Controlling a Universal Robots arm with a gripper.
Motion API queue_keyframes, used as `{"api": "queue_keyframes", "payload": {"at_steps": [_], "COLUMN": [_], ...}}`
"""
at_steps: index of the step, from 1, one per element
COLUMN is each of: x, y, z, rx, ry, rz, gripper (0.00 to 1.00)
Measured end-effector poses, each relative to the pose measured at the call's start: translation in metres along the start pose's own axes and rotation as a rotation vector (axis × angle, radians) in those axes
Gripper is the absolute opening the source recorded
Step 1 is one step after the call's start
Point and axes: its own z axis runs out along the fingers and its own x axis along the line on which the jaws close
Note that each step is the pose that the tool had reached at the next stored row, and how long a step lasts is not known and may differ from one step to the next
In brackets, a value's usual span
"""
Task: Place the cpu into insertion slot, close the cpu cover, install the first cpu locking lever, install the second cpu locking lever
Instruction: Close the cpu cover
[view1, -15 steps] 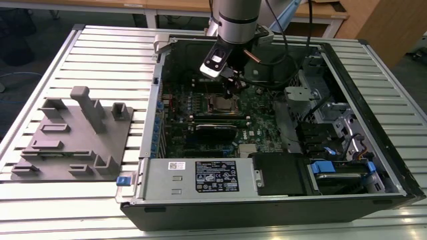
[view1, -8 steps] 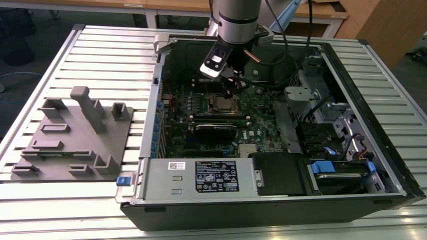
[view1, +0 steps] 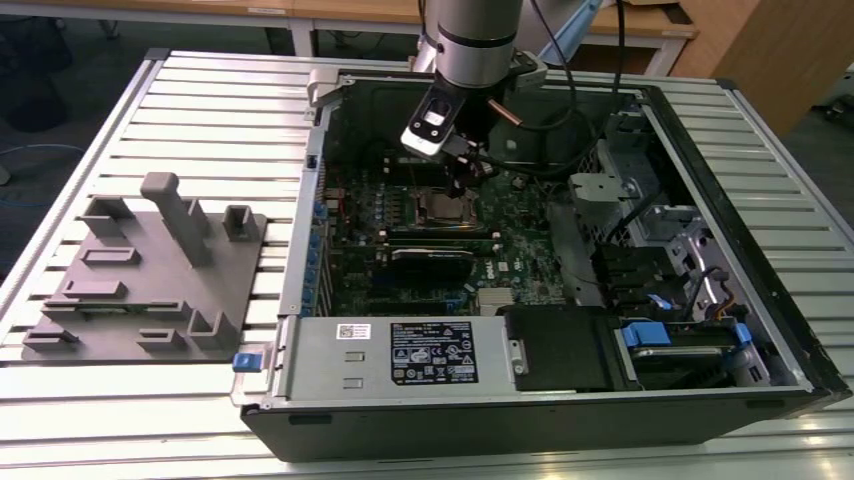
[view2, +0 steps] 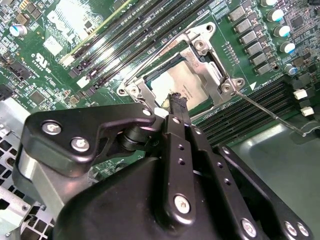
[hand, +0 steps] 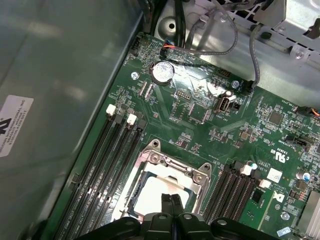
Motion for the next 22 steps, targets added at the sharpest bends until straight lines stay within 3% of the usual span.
{"api": "queue_keyframes", "payload": {"at_steps": [22], "x": [0.0], "y": [0.0], "z": [0.0], "rx": [-0.0006], "ry": [0.0007], "rz": [-0.022], "gripper": [0.1]}}
